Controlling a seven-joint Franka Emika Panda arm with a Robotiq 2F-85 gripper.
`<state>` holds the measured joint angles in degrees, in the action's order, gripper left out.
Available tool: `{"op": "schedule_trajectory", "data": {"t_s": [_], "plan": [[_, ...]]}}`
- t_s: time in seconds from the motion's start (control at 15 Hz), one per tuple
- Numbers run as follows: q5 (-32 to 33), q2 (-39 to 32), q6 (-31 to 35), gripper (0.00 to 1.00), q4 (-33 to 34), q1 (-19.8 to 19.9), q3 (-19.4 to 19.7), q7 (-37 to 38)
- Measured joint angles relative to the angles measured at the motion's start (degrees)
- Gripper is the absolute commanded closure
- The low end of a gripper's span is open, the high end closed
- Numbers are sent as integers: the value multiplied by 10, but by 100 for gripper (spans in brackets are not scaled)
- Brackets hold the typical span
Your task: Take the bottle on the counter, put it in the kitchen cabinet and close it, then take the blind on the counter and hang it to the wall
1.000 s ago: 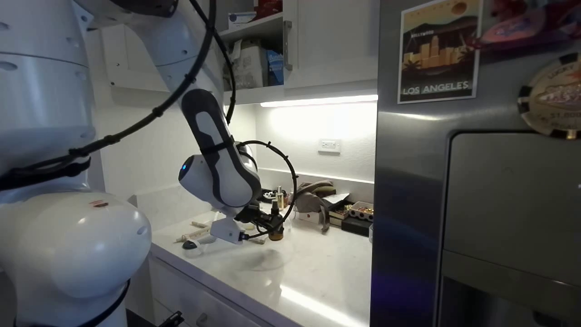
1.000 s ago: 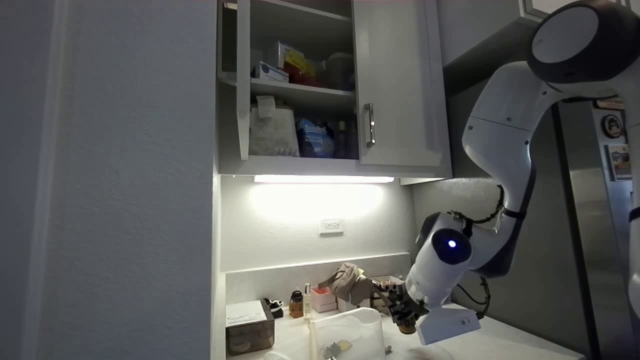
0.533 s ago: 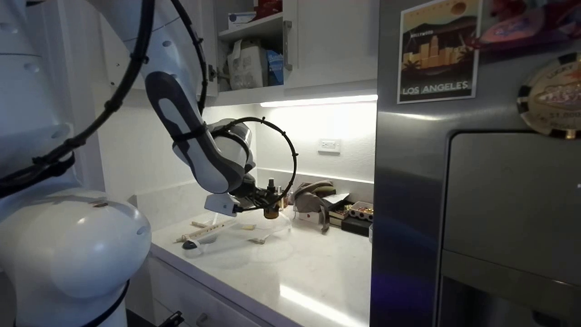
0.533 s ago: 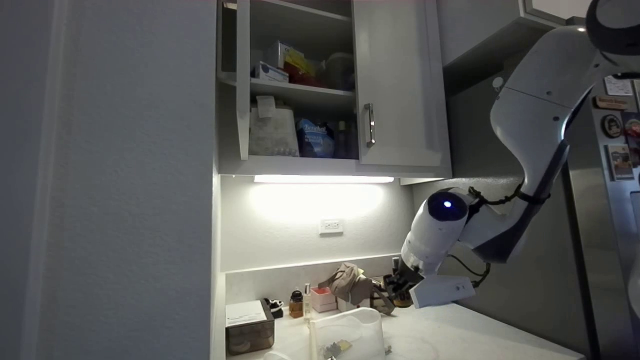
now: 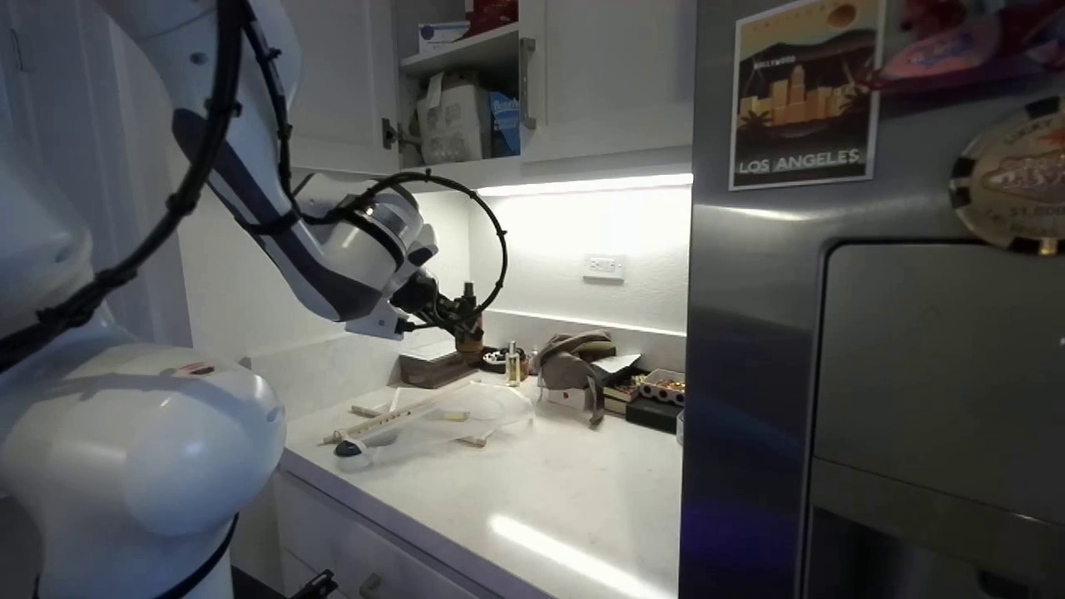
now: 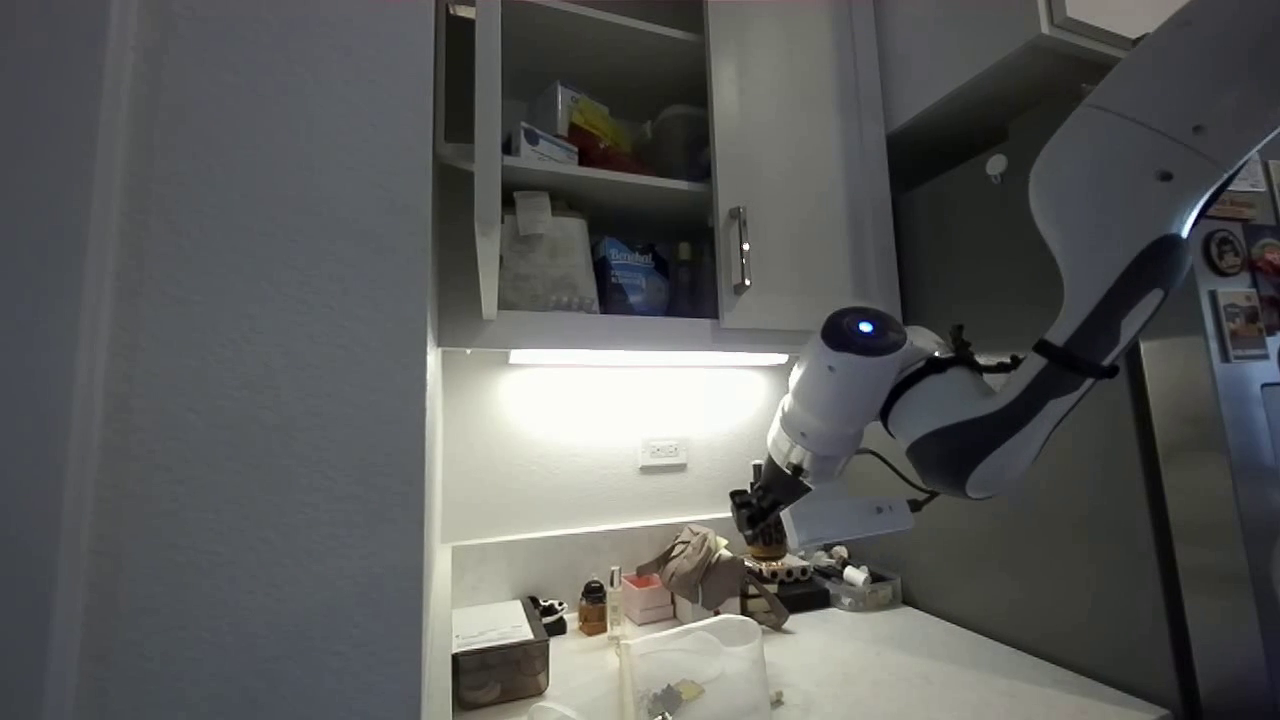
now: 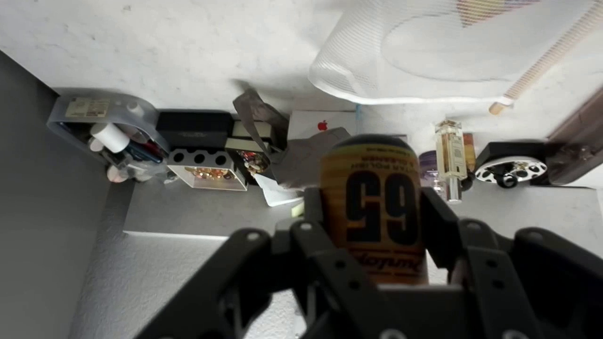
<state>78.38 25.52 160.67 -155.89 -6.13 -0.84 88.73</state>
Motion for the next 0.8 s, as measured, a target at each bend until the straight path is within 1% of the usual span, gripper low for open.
{"op": "schedule_trajectory", "data": {"t_s": [0.2, 0.33, 0.53, 0.8], "plan": [[-89, 42, -40, 73, 3, -35, -16, -61], [-136, 69, -67, 73, 9, -59, -18, -94], [-220, 109, -88, 73, 21, -61, -37, -156], [-327, 165, -108, 73, 41, -50, -58, -247]]}}
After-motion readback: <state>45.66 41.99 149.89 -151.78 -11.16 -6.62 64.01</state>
